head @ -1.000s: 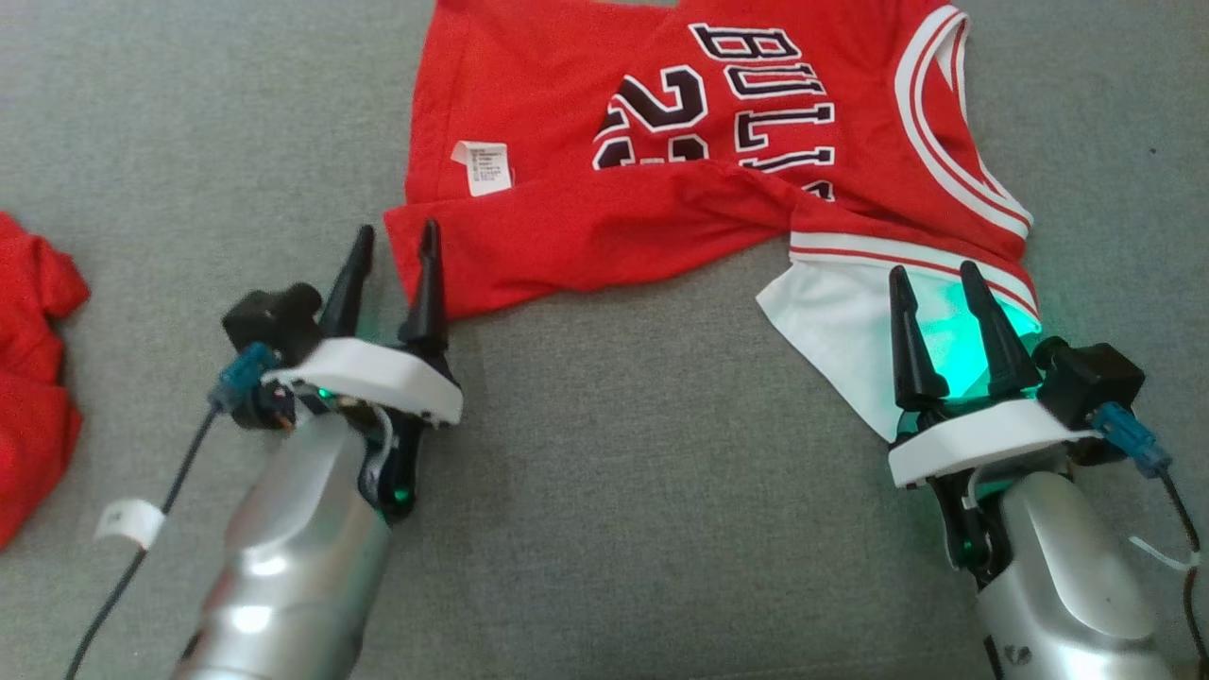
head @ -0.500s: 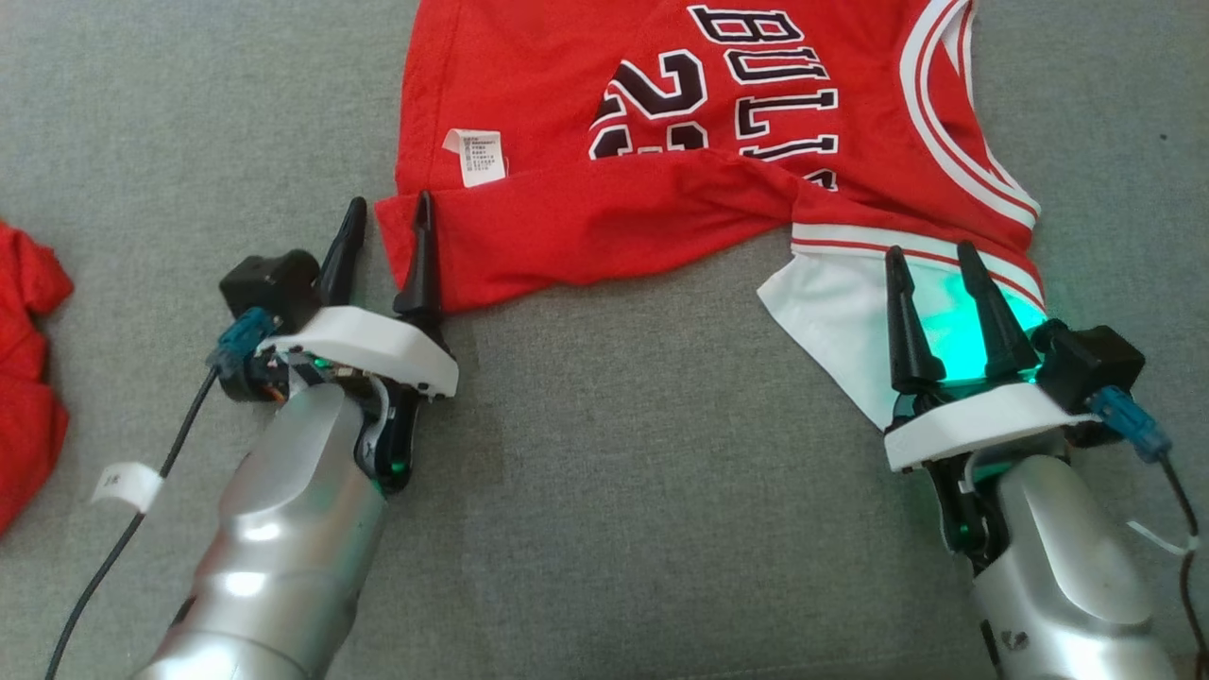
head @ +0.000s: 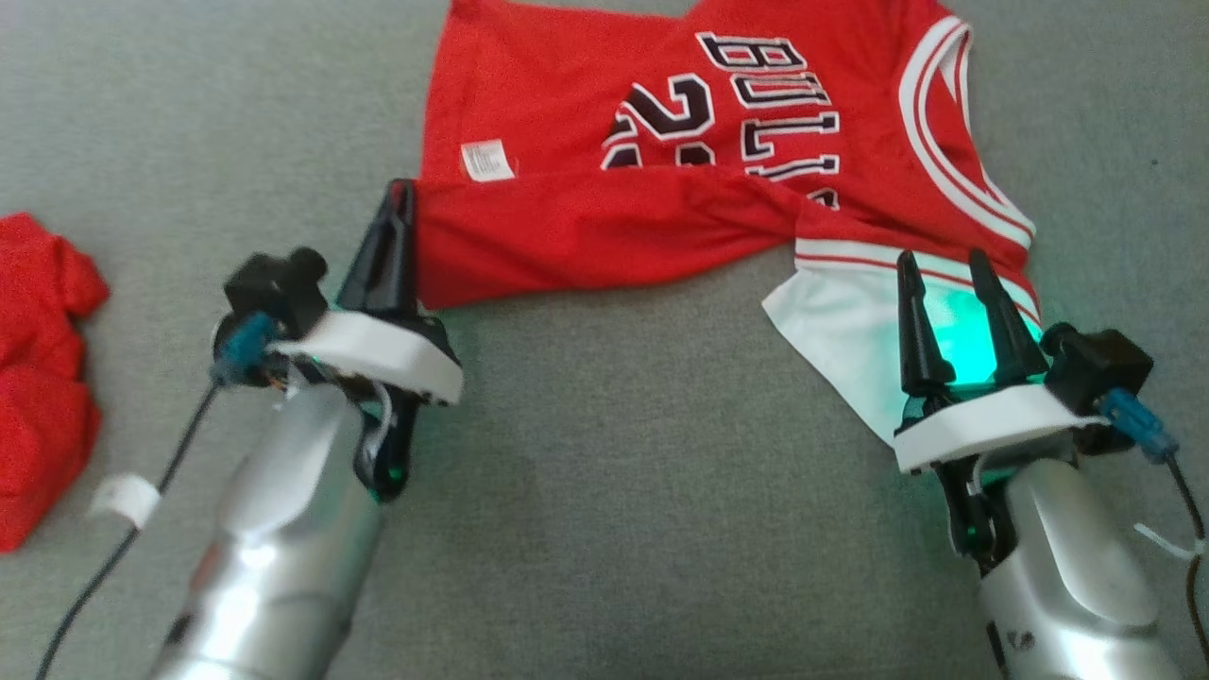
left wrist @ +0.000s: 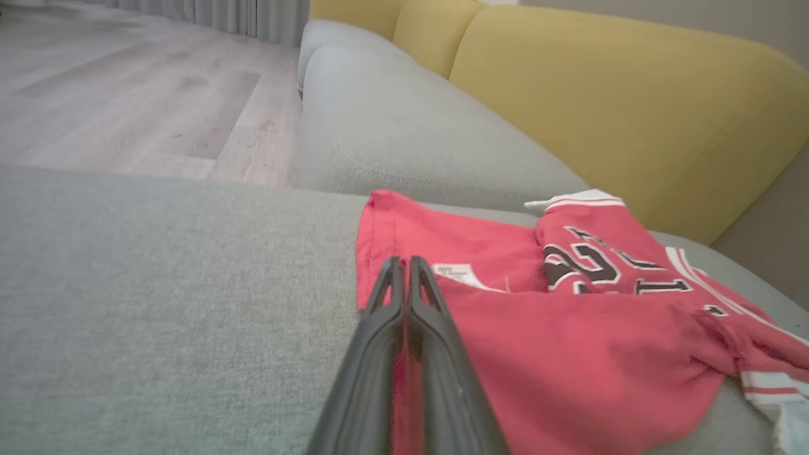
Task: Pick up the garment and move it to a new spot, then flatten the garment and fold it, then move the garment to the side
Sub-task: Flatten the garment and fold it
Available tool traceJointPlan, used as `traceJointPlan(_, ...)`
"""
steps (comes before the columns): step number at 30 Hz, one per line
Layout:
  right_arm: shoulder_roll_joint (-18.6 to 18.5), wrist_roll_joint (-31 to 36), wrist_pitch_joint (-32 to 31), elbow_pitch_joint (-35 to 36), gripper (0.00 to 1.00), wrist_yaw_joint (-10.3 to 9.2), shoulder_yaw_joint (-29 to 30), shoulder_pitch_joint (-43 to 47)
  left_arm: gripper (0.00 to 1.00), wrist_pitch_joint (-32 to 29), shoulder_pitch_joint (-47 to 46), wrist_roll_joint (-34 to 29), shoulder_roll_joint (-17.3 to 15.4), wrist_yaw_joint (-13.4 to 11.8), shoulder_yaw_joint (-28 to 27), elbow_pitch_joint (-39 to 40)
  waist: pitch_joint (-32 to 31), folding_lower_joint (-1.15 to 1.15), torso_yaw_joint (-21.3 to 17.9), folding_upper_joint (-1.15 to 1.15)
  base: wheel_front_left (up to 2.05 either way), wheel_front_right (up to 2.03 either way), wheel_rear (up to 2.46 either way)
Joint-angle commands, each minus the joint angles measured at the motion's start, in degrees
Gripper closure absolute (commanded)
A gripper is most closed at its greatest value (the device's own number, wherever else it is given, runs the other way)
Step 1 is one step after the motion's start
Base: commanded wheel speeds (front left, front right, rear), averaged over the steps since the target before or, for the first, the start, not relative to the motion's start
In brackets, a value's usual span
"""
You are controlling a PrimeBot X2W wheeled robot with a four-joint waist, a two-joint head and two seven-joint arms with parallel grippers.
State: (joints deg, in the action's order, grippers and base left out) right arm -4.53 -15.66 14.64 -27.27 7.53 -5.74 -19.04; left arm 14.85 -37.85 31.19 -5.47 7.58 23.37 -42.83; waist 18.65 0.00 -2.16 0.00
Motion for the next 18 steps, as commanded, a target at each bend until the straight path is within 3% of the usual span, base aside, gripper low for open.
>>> traceJointPlan(1,0.09,-0.51,0.36,1.12,0.0,-0.04,-1.01,1.28,1.0,0.15,0.94,-1.53,-1.4,-0.09,-2.17,3.77,-2.27,0.0,1.33,0.0,0.0,0.0,0.0)
traceJointPlan(10,1.04,-0.95,0.36,-0.99,0.0,-0.04,-1.3,4.25,1.0,0.15,11.73,-6.18,-3.31,-0.09,3.2,19.21,-9.66,0.0,3.57,0.0,0.0,0.0,0.0)
traceJointPlan(18,1.4,-1.06,0.36,-1.53,0.0,-0.04,-0.86,7.56,1.0,0.15,21.49,-6.32,-6.63,-0.09,10.22,19.21,-12.81,0.0,3.68,0.0,0.0,0.0,0.0)
